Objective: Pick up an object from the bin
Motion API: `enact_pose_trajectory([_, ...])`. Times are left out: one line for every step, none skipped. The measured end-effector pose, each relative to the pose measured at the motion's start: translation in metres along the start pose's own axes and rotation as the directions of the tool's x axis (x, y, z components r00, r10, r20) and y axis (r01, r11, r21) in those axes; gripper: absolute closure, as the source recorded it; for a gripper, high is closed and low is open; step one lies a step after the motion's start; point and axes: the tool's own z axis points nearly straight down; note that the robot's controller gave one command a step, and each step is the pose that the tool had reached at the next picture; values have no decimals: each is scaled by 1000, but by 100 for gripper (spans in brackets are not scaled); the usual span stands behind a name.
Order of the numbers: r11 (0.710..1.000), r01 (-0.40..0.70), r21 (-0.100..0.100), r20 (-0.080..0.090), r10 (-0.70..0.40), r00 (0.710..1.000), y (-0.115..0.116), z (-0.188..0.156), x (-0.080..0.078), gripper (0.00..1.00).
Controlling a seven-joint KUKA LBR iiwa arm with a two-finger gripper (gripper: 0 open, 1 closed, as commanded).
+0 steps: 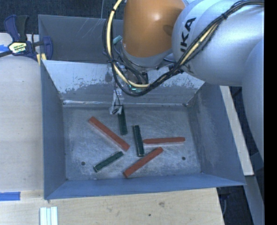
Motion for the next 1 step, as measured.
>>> enact_pose_trajectory([975, 222, 1, 2, -222, 975, 15, 169, 11, 0])
